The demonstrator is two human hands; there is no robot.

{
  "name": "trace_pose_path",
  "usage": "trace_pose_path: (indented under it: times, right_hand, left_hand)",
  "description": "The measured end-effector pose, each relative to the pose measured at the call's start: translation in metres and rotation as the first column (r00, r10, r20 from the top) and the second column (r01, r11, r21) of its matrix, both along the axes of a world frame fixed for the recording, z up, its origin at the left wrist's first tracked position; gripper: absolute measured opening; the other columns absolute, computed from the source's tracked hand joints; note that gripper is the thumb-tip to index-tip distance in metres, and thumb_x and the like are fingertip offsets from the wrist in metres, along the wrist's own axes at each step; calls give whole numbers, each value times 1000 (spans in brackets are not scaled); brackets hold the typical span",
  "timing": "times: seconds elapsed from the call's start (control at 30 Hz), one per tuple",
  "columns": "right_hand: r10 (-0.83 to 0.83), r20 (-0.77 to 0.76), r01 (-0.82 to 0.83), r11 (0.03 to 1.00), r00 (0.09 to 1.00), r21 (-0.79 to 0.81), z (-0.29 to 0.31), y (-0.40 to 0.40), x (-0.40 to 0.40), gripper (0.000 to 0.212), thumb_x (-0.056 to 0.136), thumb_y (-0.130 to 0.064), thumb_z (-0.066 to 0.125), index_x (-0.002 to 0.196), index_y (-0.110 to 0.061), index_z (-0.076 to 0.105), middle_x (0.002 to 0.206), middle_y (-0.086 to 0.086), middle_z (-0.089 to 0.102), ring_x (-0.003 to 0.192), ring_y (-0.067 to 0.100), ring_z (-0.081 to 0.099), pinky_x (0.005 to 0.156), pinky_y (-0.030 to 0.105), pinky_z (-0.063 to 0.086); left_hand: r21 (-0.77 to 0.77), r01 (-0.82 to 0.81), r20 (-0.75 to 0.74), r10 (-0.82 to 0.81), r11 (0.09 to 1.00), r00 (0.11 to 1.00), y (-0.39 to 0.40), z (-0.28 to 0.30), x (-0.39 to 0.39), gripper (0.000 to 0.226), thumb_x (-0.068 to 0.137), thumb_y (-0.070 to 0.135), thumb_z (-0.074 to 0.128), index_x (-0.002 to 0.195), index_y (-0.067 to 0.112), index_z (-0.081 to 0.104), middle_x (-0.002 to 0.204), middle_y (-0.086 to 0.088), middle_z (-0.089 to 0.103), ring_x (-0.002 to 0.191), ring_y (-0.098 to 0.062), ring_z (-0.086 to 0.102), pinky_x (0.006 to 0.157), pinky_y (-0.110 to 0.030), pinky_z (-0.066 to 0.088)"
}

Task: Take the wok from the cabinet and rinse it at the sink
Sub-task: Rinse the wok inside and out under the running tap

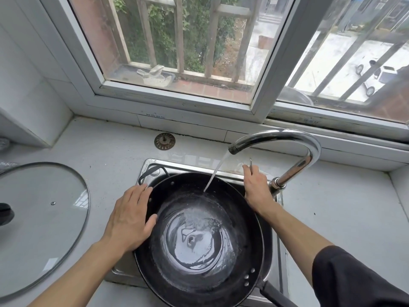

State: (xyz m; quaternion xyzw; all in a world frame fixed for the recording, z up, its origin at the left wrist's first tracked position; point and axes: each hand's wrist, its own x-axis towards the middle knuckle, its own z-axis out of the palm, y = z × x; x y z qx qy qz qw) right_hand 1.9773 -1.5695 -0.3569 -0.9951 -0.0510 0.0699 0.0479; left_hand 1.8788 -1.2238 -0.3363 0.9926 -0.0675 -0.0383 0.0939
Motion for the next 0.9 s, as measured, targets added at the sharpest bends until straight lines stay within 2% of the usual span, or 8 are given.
trace_pose_path:
  times: [0.23,0.37,0.47,0.63,0.77,0.9]
  right_hand:
    - [-18,-1,18,999,1000,43,2,-1,-1,76,70,15,59,140,-3,36,120,19,45,92,33,50,82,41,44]
    - [-49,-16,51,986,999,159,6,-2,-6,58,84,-4,58,139,-10,40,135,19,39,112,35,48,100,43,42]
    - [-51,-2,50,977,999,207,14,-7,-20,60,84,-10,63,140,-11,40,148,23,28,132,37,36,112,43,34]
    - [-60,12,54,956,998,290,33,-13,-64,58,87,-13,64,140,-13,40,151,14,28,137,30,33,113,39,31]
    - [-81,-90,103,954,993,282,40,-24,-111,59,90,-23,61,144,-21,37,151,5,28,138,24,32,115,37,30]
    - [-102,-214,151,963,971,225,45,-34,-155,59,90,-33,61,143,-25,37,148,3,32,134,23,37,113,35,33]
  left_hand:
    - [6,10,-7,-10,1000,1000,1,0,0,70,82,39,68,141,10,43,146,-9,44,135,-27,39,106,-45,43]
    - [7,28,-13,-28,1000,1000,1,2,2,65,82,39,69,137,12,47,144,-9,45,133,-27,40,104,-46,44]
    - [10,49,-21,-49,999,999,2,5,4,61,79,39,72,131,13,53,142,-10,47,131,-29,42,100,-47,47]
    - [6,99,-20,-99,995,995,4,12,7,58,80,39,72,128,14,55,141,-10,47,130,-30,42,97,-47,47]
    - [15,145,-27,-145,989,989,5,21,14,55,82,40,70,128,15,56,141,-9,48,132,-30,40,99,-47,46]
    - [47,251,-96,-246,967,965,8,33,28,48,92,33,58,138,19,49,150,-3,39,139,-24,29,109,-41,37]
